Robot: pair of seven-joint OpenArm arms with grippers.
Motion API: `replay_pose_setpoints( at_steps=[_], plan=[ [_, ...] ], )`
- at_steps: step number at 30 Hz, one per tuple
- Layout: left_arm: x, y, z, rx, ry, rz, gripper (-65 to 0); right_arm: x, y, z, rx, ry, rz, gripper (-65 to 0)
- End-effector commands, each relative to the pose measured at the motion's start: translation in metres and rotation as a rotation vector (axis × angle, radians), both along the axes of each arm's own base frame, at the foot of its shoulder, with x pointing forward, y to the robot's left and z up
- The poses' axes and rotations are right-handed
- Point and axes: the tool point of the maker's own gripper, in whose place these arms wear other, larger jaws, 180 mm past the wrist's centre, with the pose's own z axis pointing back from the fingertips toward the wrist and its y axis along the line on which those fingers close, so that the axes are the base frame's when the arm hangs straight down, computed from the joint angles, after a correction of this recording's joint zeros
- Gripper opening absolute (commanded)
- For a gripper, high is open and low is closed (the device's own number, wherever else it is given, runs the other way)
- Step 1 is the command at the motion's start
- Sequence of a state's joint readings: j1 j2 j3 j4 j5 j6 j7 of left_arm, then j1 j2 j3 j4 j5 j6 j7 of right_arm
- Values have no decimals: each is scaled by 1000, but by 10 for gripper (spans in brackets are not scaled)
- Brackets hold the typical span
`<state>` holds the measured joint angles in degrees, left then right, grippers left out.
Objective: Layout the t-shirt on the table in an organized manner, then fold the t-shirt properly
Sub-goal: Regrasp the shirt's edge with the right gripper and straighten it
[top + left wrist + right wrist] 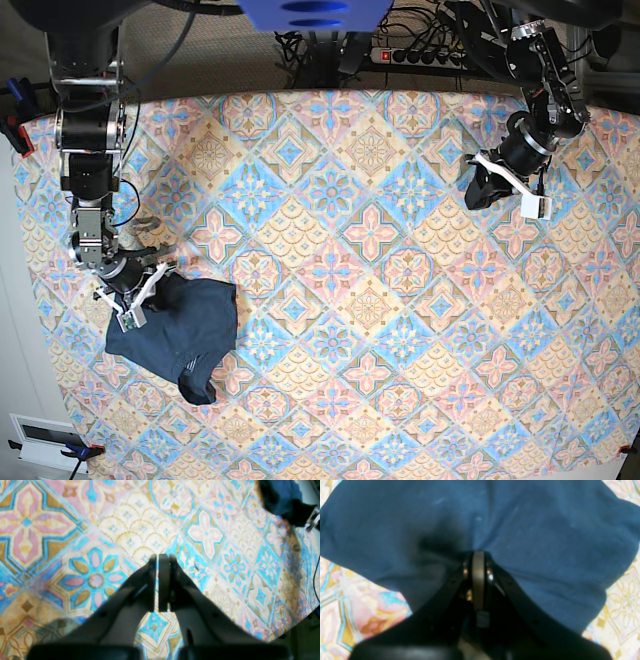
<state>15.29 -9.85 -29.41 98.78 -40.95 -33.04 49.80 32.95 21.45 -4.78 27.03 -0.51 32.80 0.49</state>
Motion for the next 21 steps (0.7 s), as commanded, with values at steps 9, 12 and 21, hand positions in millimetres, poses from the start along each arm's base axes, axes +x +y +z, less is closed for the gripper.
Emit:
replay_pose_setpoints(
  at_steps=[9,12,21],
  plan=[
    [8,2,14,-2,-52,-2,-647,-50,43,-21,-107,67,177,-650],
    [7,2,13,-1,-50,-2,-647,-51,71,-9,-116,36,227,-650],
    [6,2,12,-1,-47,-2,-647,-39,111,48,-139,-126,300,-650]
  ],
)
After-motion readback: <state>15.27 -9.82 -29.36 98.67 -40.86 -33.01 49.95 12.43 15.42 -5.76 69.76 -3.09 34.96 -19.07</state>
